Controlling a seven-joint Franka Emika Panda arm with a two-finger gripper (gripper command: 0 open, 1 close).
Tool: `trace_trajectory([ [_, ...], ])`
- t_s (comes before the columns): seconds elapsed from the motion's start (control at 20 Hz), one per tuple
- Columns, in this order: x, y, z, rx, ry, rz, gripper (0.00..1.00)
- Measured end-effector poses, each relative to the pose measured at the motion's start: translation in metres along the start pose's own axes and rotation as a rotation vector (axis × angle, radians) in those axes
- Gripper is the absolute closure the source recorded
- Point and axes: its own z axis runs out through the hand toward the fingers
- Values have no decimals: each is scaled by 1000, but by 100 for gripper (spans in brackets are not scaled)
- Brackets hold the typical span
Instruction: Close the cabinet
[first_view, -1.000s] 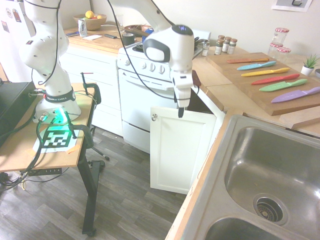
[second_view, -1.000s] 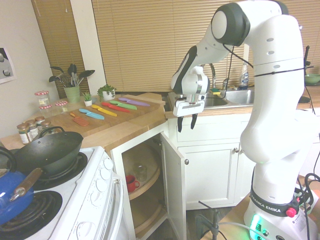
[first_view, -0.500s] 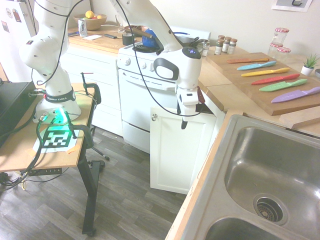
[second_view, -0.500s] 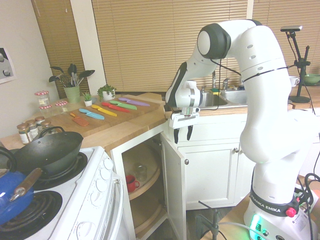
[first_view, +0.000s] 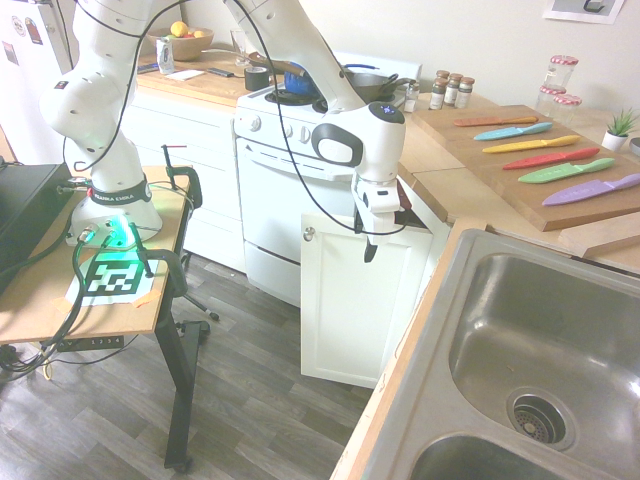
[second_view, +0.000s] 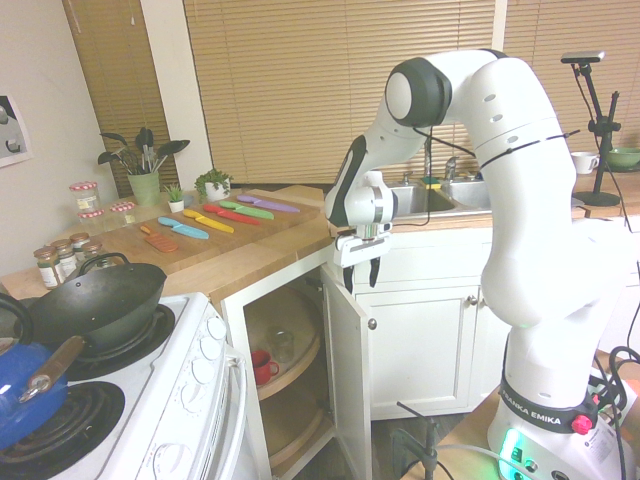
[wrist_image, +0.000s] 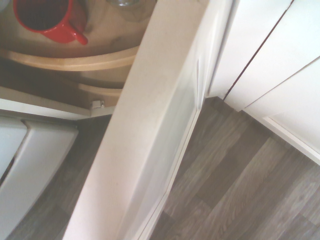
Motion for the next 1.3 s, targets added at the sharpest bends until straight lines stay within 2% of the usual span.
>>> trace_trajectory([
  [0.75,6,12,-1,0,3,-4,100],
  [1.05,-3,9,6,-27,14,-74,100],
  [1.3,-21,3,19,-60,38,-184,100],
])
